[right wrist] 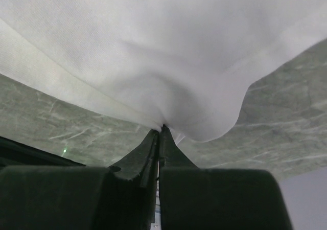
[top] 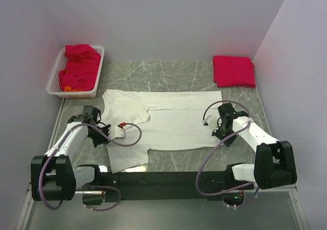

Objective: Fold and stack the t-shirts
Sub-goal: Fold the tshirt

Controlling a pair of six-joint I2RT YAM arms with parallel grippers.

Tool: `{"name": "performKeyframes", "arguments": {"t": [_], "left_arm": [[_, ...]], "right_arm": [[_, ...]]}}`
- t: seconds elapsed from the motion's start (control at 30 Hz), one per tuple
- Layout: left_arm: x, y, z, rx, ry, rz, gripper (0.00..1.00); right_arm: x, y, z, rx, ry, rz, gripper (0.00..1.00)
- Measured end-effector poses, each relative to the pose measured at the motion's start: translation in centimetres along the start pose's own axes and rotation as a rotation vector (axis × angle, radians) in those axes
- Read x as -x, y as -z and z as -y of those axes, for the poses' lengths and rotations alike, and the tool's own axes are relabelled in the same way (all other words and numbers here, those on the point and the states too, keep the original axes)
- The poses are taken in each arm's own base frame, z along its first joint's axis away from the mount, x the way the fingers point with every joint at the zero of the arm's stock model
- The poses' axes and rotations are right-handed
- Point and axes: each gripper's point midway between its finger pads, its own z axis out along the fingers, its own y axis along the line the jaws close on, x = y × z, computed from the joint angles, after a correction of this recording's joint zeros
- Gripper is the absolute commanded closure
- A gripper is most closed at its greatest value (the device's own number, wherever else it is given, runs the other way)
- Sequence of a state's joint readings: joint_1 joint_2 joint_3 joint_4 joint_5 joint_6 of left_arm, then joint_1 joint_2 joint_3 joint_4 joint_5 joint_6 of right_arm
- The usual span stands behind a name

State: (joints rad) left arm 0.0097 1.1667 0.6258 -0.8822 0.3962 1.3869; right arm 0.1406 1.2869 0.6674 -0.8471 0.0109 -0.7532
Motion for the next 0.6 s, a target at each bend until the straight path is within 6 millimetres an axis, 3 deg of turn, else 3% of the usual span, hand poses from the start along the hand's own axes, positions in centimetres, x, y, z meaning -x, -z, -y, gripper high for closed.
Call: {"name": "performKeyframes", "arguments": {"t": [0.33, 0.6], "left_arm": [[1.4, 3.5, -0.4, -0.017, 0.040, 0.031, 0.99], [2.5, 5.0, -3.2, -0.050, 0.103, 0.078, 0.99]], "right_arm": [[-0.5, 2.2, 0.3, -0.007, -0.012, 0.032, 1.00], [1.7, 3.8, 3.3, -0.018, -0.018, 0.046, 1.00]]}}
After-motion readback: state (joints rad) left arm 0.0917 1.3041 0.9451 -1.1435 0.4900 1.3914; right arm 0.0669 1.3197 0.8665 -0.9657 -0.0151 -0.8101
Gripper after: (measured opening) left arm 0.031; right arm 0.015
